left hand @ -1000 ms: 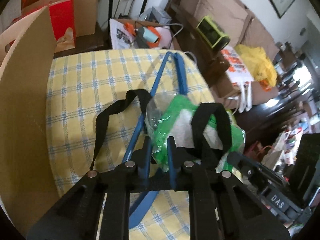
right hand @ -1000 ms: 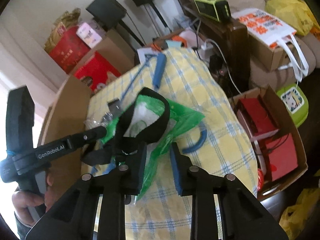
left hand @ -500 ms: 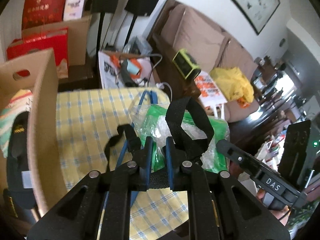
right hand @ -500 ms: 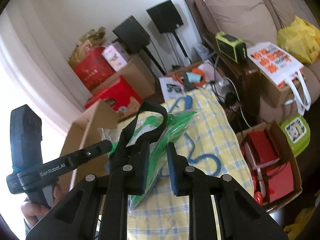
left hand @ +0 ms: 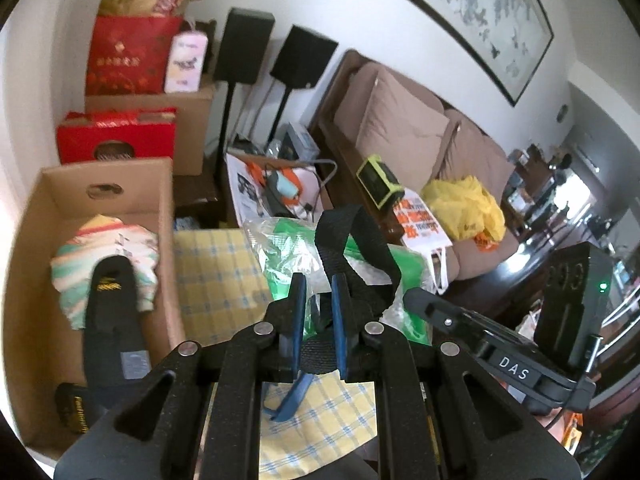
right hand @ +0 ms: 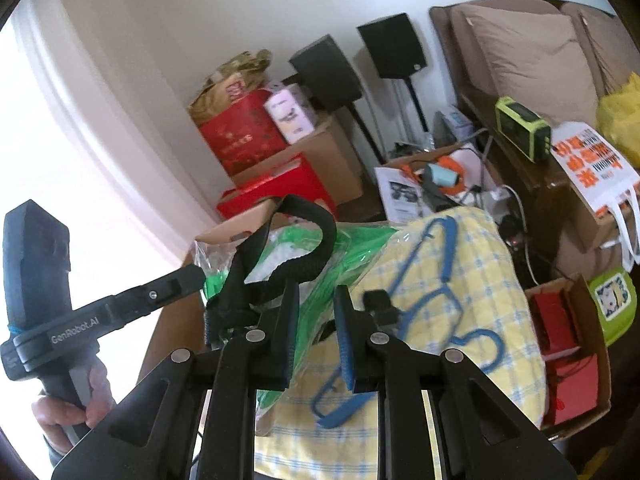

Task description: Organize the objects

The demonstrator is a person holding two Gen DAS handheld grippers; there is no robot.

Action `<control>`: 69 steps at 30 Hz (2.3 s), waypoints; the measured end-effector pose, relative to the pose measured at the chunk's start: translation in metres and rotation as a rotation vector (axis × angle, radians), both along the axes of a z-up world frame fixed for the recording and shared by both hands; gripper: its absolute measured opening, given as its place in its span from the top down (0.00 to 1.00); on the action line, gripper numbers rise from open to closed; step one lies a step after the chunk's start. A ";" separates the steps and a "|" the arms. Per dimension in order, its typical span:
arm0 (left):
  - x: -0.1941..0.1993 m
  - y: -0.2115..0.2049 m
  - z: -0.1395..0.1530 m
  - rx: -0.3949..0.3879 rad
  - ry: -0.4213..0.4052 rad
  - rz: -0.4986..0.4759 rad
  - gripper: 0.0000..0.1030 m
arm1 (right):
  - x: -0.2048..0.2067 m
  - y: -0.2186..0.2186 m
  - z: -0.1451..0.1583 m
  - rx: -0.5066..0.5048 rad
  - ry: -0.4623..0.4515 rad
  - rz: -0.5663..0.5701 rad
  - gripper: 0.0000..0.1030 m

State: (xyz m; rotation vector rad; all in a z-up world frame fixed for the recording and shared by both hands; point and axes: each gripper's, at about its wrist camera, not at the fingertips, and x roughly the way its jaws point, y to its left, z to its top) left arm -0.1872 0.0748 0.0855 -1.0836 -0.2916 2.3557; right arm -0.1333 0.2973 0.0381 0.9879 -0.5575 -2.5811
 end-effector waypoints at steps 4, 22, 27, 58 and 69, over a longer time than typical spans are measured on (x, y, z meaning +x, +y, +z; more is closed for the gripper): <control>0.006 -0.022 0.012 0.009 0.023 0.029 0.89 | -0.002 -0.020 0.013 0.000 0.020 0.033 0.82; 0.038 -0.093 0.019 -0.026 0.007 0.104 0.95 | -0.004 -0.132 0.025 0.035 0.025 0.229 0.88; 0.034 -0.107 -0.008 -0.058 -0.059 0.122 0.95 | -0.005 -0.147 0.002 0.082 -0.024 0.262 0.88; 0.021 0.005 -0.096 -0.229 -0.214 -0.091 0.57 | -0.019 -0.034 -0.091 0.271 -0.213 0.061 0.49; -0.003 0.054 -0.127 -0.509 -0.262 -0.216 0.42 | -0.011 -0.007 -0.107 0.254 -0.238 0.013 0.48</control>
